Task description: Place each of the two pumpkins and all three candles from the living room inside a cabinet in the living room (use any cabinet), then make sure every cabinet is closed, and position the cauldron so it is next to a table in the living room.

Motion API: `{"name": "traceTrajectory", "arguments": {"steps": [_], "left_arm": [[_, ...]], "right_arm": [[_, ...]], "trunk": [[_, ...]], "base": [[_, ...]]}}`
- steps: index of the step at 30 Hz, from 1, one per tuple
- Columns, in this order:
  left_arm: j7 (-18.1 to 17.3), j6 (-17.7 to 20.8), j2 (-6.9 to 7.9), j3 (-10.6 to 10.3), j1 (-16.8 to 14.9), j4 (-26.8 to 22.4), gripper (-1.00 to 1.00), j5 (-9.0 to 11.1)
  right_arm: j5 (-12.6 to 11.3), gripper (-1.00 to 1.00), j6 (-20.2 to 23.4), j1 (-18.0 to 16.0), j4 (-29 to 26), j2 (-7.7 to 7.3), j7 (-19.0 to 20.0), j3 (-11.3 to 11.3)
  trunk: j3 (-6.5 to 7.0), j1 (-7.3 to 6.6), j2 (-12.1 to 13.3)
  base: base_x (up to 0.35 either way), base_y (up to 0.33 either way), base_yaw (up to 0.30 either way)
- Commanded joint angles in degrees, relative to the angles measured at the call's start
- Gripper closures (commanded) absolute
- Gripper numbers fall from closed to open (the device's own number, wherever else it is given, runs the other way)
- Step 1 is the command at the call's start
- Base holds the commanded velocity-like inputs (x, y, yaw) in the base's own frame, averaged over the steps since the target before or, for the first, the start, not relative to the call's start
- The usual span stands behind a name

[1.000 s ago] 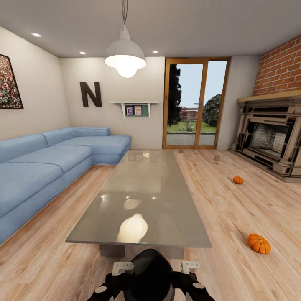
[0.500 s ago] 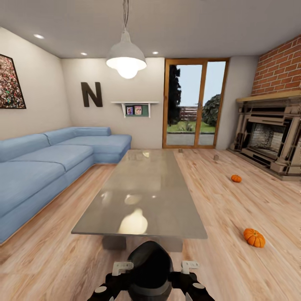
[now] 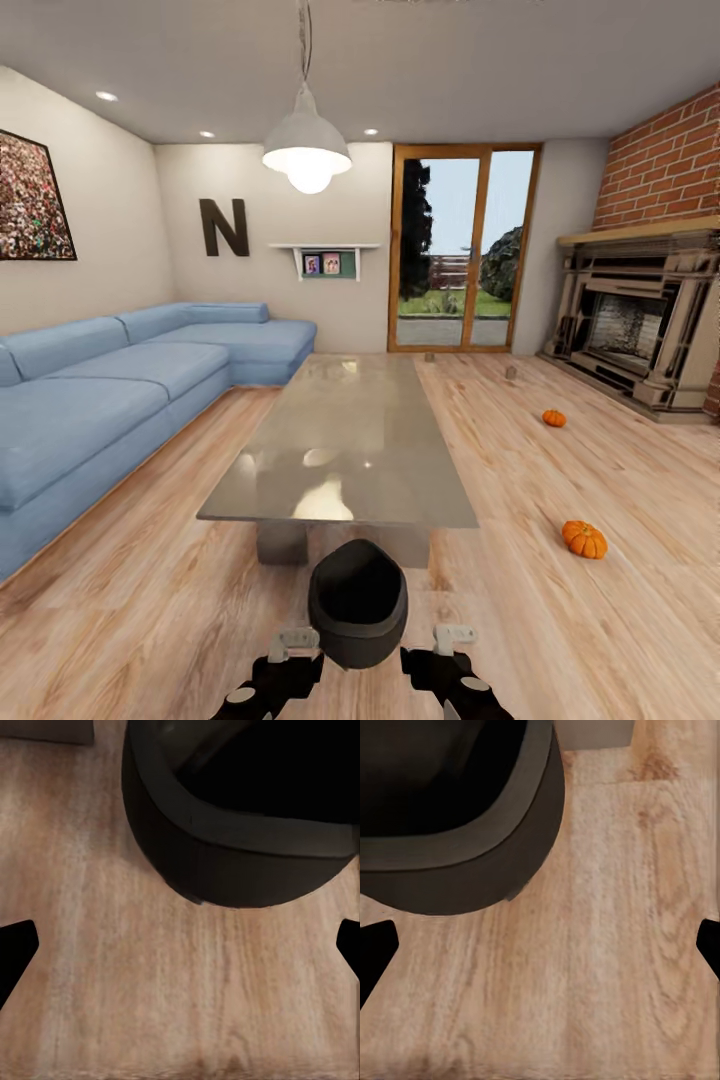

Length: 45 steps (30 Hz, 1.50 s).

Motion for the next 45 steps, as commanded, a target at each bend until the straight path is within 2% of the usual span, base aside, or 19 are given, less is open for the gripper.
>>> {"name": "traceTrajectory", "arguments": {"steps": [1,13,15,18,21,33,45], "left_arm": [[0.1,-0.1,0.04,-0.4,0.0,0.1,-1.00,0.6],[0.0,-0.1,0.04,-0.4,0.0,0.3,-1.00,0.6],[0.0,-0.1,0.04,-0.4,0.0,0.3,-1.00,0.6],[0.0,-0.1,-0.02,-0.4,0.0,0.3,-1.00,0.6],[0.0,-0.1,0.01,-0.4,0.0,0.3,-1.00,0.6],[0.0,-0.1,-0.05,-0.4,0.0,0.3,-1.00,0.5],[0.0,-0.1,-0.03,-0.4,0.0,0.3,-1.00,0.4]], "right_arm": [[-0.6,-1.00,0.3,0.0,-0.2,-0.05,-0.5,0.5],[-0.7,-1.00,0.6,0.0,-0.5,-0.05,-0.3,0.5],[-1.5,-1.00,0.8,0.0,-0.5,-0.05,-0.2,0.5],[-4.0,-1.00,0.9,0.0,-0.5,-0.16,-0.1,0.5],[-4.8,-1.00,0.9,0.0,-0.5,-0.25,0.0,0.6],[-5.1,-1.00,1.0,0.0,-0.4,-0.27,0.0,0.7],[-5.1,-1.00,1.0,0.0,-0.3,-0.30,0.1,0.8]], "trunk": [[-0.06,-0.05,0.0],[-0.06,-0.05,0.0],[-0.06,-0.05,0.0],[-0.06,-0.05,0.0],[-0.06,-0.05,0.0],[-0.06,-0.05,0.0],[-0.06,-0.05,0.0]], "base": [[-0.342,0.000,0.000],[-0.342,0.000,-0.003],[-0.341,0.000,-0.156],[-0.341,0.000,-0.248],[-0.342,0.000,-0.282],[-0.318,0.000,-0.292],[-0.040,0.000,-0.293]]}}
